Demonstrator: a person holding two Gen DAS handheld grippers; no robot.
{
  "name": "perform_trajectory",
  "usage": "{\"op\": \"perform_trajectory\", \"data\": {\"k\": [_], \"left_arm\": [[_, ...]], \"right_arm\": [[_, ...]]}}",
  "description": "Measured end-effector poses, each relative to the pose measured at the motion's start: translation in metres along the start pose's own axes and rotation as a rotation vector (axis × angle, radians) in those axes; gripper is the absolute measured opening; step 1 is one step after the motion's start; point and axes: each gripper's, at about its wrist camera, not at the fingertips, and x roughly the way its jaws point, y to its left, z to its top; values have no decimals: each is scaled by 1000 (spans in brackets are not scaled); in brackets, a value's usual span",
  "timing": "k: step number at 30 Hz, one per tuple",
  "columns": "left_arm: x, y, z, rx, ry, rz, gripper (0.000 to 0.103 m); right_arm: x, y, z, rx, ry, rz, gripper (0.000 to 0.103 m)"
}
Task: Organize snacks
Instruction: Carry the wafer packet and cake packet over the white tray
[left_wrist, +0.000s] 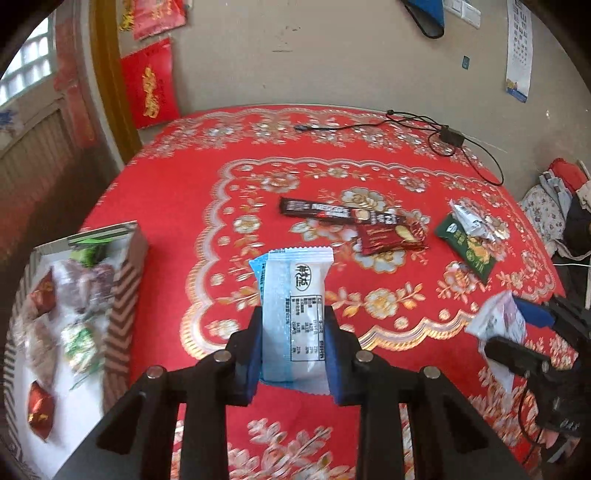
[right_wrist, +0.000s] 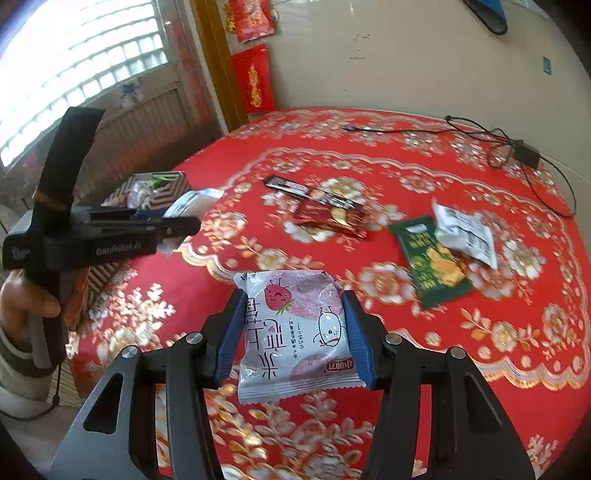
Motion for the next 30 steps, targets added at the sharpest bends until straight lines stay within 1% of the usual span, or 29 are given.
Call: {"op": "perform_trajectory", "data": {"k": [4, 9, 21, 30], "left_arm": [[-10, 12, -9, -5, -20, 45, 31], [-16, 24, -16, -23, -33, 60, 31], [-22, 46, -27, -65, -48, 52, 31], [-33, 70, -31, -101, -70, 70, 31]], "right_arm": [[7, 15, 9, -10, -10, 22, 52], [14, 35, 17, -32, -21, 33, 52], [31, 60, 27, -60, 3, 37, 52], [41, 88, 38, -111, 13, 70, 52]]}}
